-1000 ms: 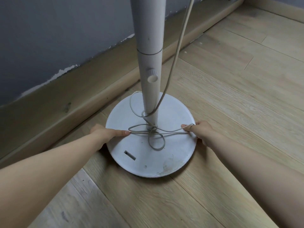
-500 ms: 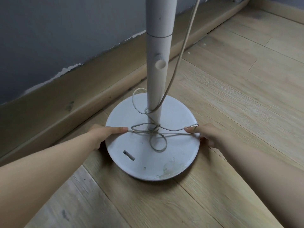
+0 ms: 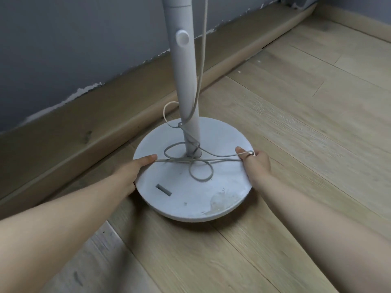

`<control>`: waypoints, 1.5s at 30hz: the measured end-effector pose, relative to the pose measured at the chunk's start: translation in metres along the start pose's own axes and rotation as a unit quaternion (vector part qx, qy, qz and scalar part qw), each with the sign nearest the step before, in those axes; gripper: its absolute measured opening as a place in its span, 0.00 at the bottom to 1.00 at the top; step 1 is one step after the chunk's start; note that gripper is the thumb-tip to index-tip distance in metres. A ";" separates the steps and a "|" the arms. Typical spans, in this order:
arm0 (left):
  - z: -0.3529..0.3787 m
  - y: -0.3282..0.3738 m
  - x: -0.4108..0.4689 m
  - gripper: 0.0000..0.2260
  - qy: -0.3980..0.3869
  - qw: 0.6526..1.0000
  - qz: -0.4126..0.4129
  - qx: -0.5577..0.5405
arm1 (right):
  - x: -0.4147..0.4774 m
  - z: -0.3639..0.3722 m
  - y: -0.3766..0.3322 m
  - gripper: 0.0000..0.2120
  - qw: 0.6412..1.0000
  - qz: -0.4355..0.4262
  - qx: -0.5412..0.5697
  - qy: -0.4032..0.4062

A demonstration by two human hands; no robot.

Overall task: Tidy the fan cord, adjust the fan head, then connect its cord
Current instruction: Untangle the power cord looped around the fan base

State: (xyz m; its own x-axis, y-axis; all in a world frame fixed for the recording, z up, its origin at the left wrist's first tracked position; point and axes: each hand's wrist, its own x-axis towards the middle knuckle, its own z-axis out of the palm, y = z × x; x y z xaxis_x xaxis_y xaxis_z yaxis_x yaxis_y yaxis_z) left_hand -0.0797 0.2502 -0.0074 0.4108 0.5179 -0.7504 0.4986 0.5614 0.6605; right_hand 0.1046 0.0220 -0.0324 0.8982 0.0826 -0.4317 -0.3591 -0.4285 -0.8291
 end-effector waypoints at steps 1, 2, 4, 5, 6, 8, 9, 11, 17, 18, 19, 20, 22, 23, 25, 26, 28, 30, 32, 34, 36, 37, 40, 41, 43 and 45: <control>0.000 0.001 0.000 0.10 0.003 1.000 -0.002 -0.001 | 0.002 0.000 0.000 0.24 1.000 -0.010 -0.005 0.001; 0.000 0.002 0.001 0.10 0.001 1.000 -0.003 0.002 | 0.004 0.000 -0.001 0.24 1.000 -0.019 -0.012 0.000; -0.002 0.003 0.002 0.12 0.000 1.000 -0.008 0.008 | 0.007 -0.001 0.001 0.23 0.999 -0.027 -0.020 -0.011; -0.003 0.004 0.003 0.14 -0.003 1.000 -0.014 0.016 | 0.008 -0.002 0.002 0.23 0.999 -0.030 -0.023 -0.015; -0.005 0.005 0.005 0.17 -0.009 0.999 -0.020 0.023 | 0.009 -0.002 0.003 0.22 0.999 -0.031 -0.027 -0.019; -0.009 0.007 0.007 0.23 -0.024 0.999 -0.033 0.035 | 0.011 -0.003 0.005 0.22 0.999 -0.028 -0.034 -0.024; -0.011 0.008 0.009 0.25 -0.033 0.998 -0.040 0.034 | 0.012 -0.003 0.007 0.23 0.999 -0.024 -0.037 -0.025; -0.012 0.010 0.012 0.24 -0.046 0.997 -0.052 0.025 | 0.014 -0.003 0.008 0.27 0.998 -0.019 -0.045 -0.026; -0.010 0.006 0.013 0.19 -0.048 0.997 -0.055 -0.013 | 0.009 -0.003 0.005 0.25 0.997 -0.019 -0.078 -0.022; -0.009 0.004 0.013 0.16 -0.043 0.998 -0.050 -0.025 | 0.009 -0.002 0.005 0.28 0.996 -0.015 -0.081 -0.020; -0.008 0.002 0.013 0.13 -0.039 0.998 -0.044 -0.038 | 0.009 -0.002 0.005 0.31 0.997 -0.009 -0.080 -0.019; -0.007 -0.001 0.012 0.10 -0.038 0.997 -0.039 -0.050 | 0.010 -0.002 0.005 0.33 0.996 -0.001 -0.082 -0.020; -0.007 -0.005 0.012 0.10 -0.031 0.996 -0.023 -0.079 | 0.011 -0.002 0.005 0.35 0.996 0.008 -0.088 -0.024; -0.007 -0.006 0.012 0.11 -0.024 0.996 -0.017 -0.089 | 0.010 -0.002 0.004 0.34 0.996 0.011 -0.089 -0.026; -0.008 -0.009 0.014 0.13 -0.019 0.996 -0.008 -0.092 | 0.010 -0.002 0.004 0.33 0.996 0.015 -0.085 -0.027; -0.009 -0.008 0.014 0.14 -0.021 0.996 -0.005 -0.082 | 0.010 -0.003 0.003 0.33 0.996 0.019 -0.082 -0.026; -0.013 -0.005 0.016 0.19 -0.037 0.998 -0.008 -0.039 | 0.009 -0.003 0.001 0.32 0.996 0.027 -0.077 -0.030; -0.014 0.002 0.017 0.23 -0.063 0.997 -0.023 0.023 | 0.008 -0.003 0.000 0.31 0.996 0.030 -0.071 -0.033; -0.009 0.011 0.015 0.21 -0.078 0.994 -0.033 0.073 | 0.006 -0.003 -0.001 0.31 0.997 0.028 -0.068 -0.035; 0.000 0.014 0.013 0.20 -0.072 0.992 -0.038 0.092 | 0.006 -0.003 -0.001 0.31 0.997 0.026 -0.066 -0.037; 0.007 0.011 0.013 0.23 -0.059 0.992 -0.036 0.101 | 0.004 -0.003 -0.001 0.32 0.997 0.028 -0.063 -0.036; 0.008 0.008 0.014 0.25 -0.052 0.993 -0.035 0.103 | 0.004 -0.002 -0.001 0.31 0.997 0.028 -0.060 -0.036; 0.005 0.008 0.014 0.23 -0.041 0.995 -0.031 0.084 | 0.003 -0.002 -0.001 0.26 0.998 0.023 -0.052 -0.036; 0.002 0.009 0.013 0.22 -0.040 0.996 -0.033 0.067 | 0.003 -0.002 -0.001 0.26 0.998 0.022 -0.052 -0.034; -0.002 0.010 0.014 0.22 -0.045 0.998 -0.040 0.032 | 0.004 -0.002 -0.001 0.26 0.998 0.023 -0.056 -0.031; -0.002 0.008 0.015 0.23 -0.047 0.998 -0.028 0.006 | 0.005 -0.002 -0.001 0.23 0.998 0.020 -0.056 -0.032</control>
State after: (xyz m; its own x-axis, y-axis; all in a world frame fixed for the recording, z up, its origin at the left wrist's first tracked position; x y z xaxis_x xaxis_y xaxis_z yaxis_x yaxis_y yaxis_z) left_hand -0.0711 0.2636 -0.0135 0.4514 0.4219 -0.7863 0.5324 0.5799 0.6167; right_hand 0.1102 0.0215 -0.0332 0.8641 0.1190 -0.4891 -0.3611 -0.5305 -0.7669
